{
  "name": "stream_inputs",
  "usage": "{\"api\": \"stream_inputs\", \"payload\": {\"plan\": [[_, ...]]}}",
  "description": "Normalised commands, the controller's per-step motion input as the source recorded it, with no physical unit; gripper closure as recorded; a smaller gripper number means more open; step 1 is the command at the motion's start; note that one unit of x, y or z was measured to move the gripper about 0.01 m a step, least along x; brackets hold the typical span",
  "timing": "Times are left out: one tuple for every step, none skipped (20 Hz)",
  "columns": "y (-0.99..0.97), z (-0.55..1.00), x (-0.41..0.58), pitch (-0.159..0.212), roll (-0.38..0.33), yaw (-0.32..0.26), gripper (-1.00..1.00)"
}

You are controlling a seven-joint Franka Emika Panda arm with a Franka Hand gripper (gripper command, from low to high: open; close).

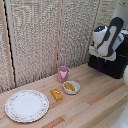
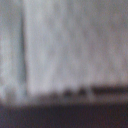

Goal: Please go towards the air fryer and gently seize its handle using your gripper. Slowly reveal the interior of the air fryer by pulling the handle outward. Head to the bowl filled with hot dogs and firmly but gently grasp it. Carefully place it inside the now-open air fryer.

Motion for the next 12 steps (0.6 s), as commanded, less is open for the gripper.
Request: {"api": "stream_inputs", "payload": {"plan": [[0.42,0.20,-0.006,0.088,0.294,-0.079,1.00],[0.46,0.25,0.000,0.057,0.278,-0.087,1.00],[0.46,0.26,0.000,0.057,0.275,-0.084,1.00],[0.51,0.35,-0.040,0.011,0.254,-0.079,1.00],[0.53,0.36,-0.054,0.012,0.249,-0.071,1.00],[0.55,0.43,-0.083,0.000,0.236,-0.065,1.00],[0.59,0.48,-0.134,0.000,0.222,-0.052,1.00],[0.60,0.48,-0.134,0.000,0.210,-0.046,1.00],[0.62,0.46,-0.149,0.000,0.200,-0.042,1.00],[0.64,0.43,-0.151,0.000,0.185,-0.038,1.00],[0.72,0.36,-0.234,0.000,0.141,-0.015,1.00],[0.83,0.26,-0.363,0.000,0.088,0.000,1.00]]}}
